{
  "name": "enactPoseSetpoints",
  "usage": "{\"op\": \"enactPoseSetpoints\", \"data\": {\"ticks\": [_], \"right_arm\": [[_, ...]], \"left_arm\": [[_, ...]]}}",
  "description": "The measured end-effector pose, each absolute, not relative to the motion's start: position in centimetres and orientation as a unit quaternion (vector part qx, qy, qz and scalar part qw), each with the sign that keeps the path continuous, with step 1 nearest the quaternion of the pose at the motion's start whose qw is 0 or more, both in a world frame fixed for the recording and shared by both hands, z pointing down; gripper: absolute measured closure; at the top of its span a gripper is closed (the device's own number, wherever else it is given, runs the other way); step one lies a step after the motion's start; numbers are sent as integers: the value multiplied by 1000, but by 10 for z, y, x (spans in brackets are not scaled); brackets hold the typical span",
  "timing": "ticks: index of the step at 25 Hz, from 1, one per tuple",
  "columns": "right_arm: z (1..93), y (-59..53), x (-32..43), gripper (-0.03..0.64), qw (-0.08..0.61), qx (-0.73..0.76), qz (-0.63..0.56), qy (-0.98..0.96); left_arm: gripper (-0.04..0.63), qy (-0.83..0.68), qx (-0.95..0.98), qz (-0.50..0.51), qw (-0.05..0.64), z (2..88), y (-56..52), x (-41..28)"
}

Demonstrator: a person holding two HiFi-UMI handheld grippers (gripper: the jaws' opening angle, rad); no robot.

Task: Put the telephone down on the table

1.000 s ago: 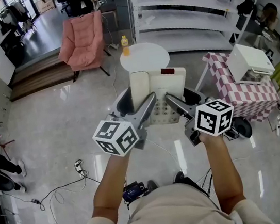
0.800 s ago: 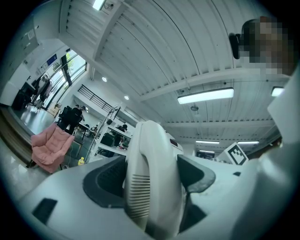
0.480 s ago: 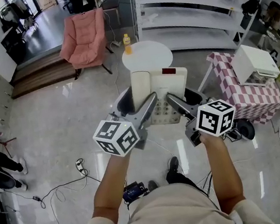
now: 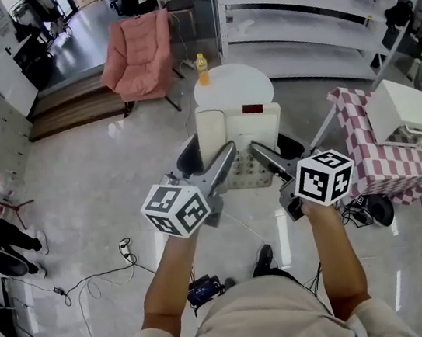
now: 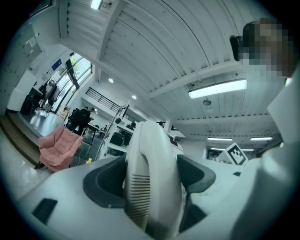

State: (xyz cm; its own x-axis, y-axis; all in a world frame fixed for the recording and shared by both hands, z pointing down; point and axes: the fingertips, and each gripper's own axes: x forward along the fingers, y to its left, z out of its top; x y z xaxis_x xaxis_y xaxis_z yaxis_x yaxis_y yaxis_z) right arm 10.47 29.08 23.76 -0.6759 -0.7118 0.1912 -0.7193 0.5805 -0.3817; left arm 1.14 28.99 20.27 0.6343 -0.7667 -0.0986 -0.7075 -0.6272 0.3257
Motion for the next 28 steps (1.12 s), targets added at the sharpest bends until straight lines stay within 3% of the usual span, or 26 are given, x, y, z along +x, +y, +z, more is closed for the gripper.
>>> {"op": "enactPoseSetpoints", "data": {"ticks": [28], "right_arm": [[247,136,183,371,6,343,244,-907]], "left_arm": [[253,-469,867,-101,132,209,145,90]]}}
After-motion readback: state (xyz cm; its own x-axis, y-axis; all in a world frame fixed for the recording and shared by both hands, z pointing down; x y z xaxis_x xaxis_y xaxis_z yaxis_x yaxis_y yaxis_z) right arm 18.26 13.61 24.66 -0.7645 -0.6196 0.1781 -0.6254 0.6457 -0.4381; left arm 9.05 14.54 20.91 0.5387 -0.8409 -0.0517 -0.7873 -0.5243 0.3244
